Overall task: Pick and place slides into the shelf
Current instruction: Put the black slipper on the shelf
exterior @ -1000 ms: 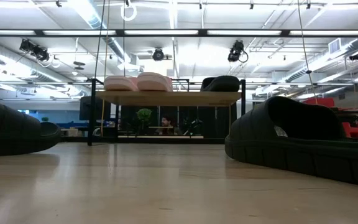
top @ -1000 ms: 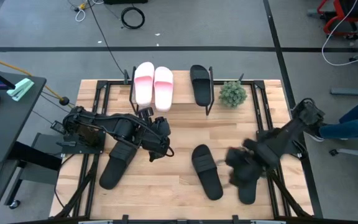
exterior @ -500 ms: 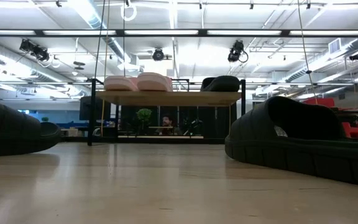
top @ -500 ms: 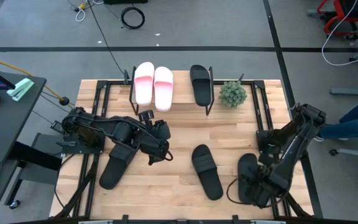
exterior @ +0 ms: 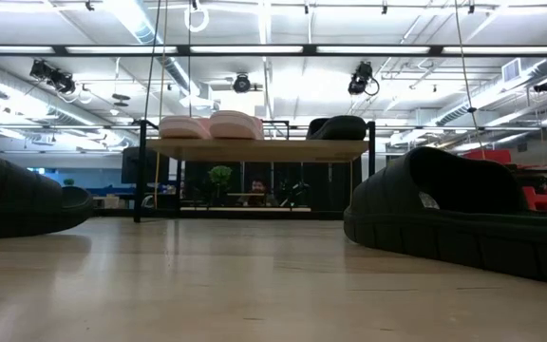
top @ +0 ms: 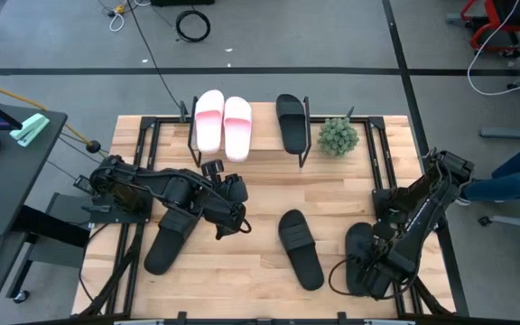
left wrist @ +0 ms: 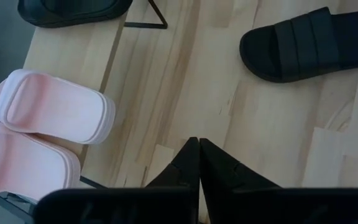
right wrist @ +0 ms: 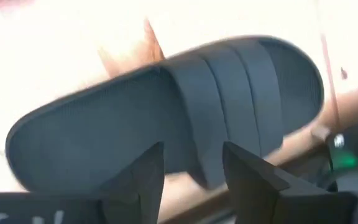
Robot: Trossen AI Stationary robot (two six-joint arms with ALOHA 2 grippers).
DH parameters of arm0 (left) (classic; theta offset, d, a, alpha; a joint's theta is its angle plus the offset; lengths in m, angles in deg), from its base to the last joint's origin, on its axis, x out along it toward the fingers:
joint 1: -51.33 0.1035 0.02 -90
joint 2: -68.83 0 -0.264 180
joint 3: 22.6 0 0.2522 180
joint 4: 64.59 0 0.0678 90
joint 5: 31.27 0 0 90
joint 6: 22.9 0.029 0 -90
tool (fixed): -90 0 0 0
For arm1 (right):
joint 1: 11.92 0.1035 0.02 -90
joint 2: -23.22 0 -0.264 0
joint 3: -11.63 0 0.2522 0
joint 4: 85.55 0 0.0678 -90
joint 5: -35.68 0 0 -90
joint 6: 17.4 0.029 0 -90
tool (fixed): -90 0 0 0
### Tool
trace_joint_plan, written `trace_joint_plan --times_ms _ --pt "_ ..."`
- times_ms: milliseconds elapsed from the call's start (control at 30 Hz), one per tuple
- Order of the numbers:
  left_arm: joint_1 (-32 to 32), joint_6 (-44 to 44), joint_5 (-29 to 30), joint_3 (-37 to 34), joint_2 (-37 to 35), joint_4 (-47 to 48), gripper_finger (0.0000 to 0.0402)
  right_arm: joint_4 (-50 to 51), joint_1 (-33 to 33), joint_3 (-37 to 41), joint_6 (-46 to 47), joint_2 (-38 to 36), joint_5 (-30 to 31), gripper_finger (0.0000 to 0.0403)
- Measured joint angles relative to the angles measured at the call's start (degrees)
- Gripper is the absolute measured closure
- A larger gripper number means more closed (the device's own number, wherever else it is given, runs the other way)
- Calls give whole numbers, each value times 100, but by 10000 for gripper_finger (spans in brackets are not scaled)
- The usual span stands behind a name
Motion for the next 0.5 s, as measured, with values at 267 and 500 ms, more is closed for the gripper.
trace_joint_plan --times_ms 267,500 --pt "0 7 0 0 0 2 391 -215 0 705 -541 -2 238 232" --pt "25 9 -2 0 0 2 376 -192 -2 1012 -662 -4 683 236"
